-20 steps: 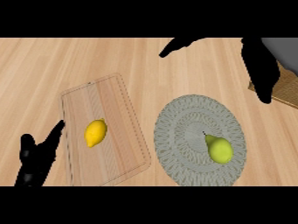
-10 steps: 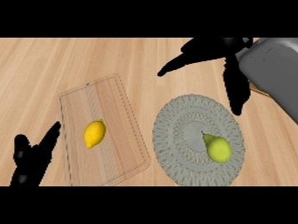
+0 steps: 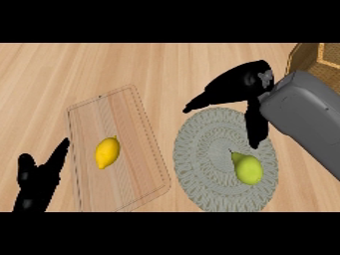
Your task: Pick the pear from the placemat and place it in the basket
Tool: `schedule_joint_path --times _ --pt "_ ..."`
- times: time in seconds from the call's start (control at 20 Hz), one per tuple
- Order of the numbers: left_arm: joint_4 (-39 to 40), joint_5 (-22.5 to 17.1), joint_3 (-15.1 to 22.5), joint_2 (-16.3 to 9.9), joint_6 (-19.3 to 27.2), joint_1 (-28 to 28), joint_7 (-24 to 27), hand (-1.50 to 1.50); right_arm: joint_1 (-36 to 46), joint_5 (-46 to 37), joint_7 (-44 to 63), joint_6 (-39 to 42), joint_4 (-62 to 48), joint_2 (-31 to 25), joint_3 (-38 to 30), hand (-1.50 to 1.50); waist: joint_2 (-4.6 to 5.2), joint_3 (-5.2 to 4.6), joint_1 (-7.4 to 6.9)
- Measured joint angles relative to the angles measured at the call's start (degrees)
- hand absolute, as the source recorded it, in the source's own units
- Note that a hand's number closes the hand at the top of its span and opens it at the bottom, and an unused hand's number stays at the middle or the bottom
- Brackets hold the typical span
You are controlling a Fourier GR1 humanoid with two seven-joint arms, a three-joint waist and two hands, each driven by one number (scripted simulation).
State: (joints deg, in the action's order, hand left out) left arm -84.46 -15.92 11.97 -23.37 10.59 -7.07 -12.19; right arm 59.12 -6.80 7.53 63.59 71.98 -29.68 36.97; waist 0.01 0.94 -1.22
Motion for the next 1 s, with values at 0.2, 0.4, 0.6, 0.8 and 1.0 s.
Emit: schedule_joint_path --times 0.2,0.4,0.6,0.8,1.0 --pt "0.09 0.59 -0.36 0.12 -0.29 -0.23 0.15 0.00 -3.67 -4.79 -3.59 -1.83 1.59 -0.67 2.74 -1.50 -0.01 -0.06 0.09" --pt "0.40 0.97 -0.97 0.71 -0.41 -0.48 0.54 0.00 -6.27 -8.47 -7.36 -3.81 2.01 -1.57 4.08 -1.50 -0.10 -0.06 0.25" --pt "0.31 1.18 -1.36 0.98 -0.74 -0.26 -0.60 0.00 -7.91 -11.69 -11.41 -6.11 1.48 -2.60 4.88 -1.50 -0.13 -0.10 0.31" --pt "0.44 1.38 -2.01 0.92 -1.81 -0.15 -0.71 0.00 -8.98 -15.40 -14.54 -8.93 -0.80 -1.63 5.99 -1.50 -0.14 -0.13 0.21" --pt "0.46 1.93 -2.29 1.58 -1.80 0.01 -1.19 0.00 -10.07 -17.67 -16.11 -10.85 -1.50 -0.79 6.49 -1.50 -0.26 -0.05 0.39"
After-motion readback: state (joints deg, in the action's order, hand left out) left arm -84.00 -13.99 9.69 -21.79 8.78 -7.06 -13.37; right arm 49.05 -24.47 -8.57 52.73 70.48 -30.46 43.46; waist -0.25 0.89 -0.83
